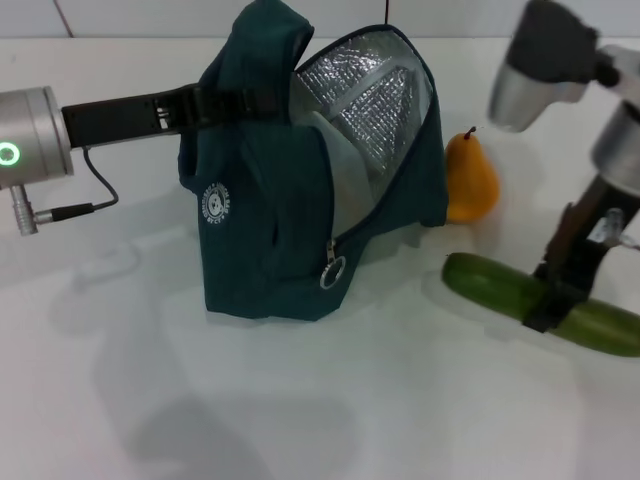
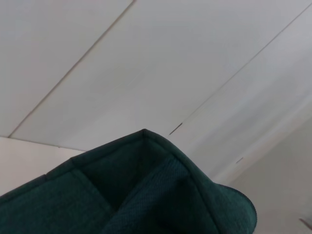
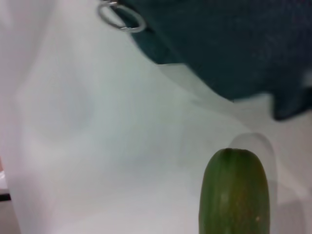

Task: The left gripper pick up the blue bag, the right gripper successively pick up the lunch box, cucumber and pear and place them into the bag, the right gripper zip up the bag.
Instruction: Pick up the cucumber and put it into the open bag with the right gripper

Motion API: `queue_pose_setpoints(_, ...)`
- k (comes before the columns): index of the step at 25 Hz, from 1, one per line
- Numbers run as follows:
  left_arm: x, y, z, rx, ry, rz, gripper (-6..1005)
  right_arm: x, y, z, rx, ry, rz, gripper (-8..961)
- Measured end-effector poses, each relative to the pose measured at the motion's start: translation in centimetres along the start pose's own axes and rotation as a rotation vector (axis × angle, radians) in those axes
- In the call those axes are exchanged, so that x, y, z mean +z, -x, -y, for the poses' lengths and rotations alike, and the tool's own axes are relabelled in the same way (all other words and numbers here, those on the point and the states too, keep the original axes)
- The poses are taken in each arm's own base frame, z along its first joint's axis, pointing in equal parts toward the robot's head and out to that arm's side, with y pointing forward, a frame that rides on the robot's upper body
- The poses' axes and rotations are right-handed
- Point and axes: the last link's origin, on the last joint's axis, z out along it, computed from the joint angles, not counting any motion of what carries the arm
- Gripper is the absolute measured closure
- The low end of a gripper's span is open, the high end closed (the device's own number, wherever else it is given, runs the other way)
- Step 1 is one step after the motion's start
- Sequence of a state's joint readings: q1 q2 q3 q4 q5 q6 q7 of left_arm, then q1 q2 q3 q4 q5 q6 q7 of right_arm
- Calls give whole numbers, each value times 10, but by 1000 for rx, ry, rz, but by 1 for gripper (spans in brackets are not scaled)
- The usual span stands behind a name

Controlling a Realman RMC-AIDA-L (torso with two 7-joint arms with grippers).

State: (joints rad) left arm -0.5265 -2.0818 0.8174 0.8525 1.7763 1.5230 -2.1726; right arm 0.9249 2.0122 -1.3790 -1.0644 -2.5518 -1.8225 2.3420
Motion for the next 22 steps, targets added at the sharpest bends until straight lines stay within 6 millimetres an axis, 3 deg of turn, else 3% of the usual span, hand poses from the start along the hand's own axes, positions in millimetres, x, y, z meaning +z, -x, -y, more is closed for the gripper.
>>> queue_pose_setpoints(3,0,0,0,1,2,1,947,-8,-15,8,69,-2,50,385)
queue_pose_setpoints(8,3,-1,-2,7,9,6,947,-40,-46,31,202,-42,218,380)
queue_pose_setpoints(12,3,-2,-2,9,10,7,947,-68,-59,38,234,-47,405,377)
queue_pose_setpoints(16,3,-3,-3,12,12,8,947,-98,-57,33,196,6,668,373)
queue_pose_setpoints(22,4,-4,-4,12,19,2,947,-128,-39,26,57,15,908,368)
